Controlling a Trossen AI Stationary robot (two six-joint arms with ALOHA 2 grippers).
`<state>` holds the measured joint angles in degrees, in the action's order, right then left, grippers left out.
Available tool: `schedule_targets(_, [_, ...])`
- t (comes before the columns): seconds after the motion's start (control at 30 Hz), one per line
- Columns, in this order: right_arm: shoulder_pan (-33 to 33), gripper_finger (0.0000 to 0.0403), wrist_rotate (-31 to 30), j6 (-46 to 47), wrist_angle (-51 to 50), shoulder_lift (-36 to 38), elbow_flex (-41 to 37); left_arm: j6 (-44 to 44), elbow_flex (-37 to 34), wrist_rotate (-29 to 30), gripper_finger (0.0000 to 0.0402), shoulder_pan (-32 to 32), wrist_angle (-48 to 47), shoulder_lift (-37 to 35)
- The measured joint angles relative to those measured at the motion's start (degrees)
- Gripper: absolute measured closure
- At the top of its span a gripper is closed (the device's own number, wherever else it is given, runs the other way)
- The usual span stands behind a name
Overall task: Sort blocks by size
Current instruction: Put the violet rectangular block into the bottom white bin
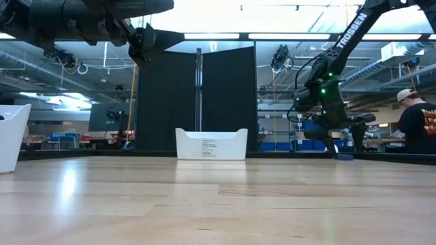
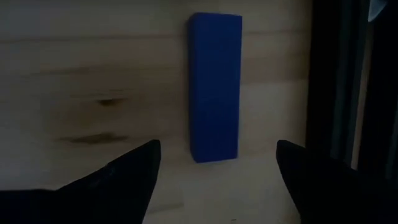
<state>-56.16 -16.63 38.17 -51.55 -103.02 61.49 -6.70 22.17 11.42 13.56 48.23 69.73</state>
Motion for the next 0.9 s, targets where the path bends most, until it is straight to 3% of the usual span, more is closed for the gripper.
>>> schedule_targets(0.17, [-0.2,0.0082,5.2,-1.5,3.8,0.0,0.1,0.0,0.0,0.0,0.0049,0.0,0.3,0.0])
schedule_targets(0.7, [-0.5,0.0117,6.9,1.4,3.2,0.0,-0.8,-1.7,0.0,-0.2,0.0049,0.1,0.3,0.0])
schedule_targets(0.9, [1.6,0.0111,0.6,4.3,2.8,0.2,-0.9,-1.5,0.0,-0.2,0.0049,0.1,0.2,0.0])
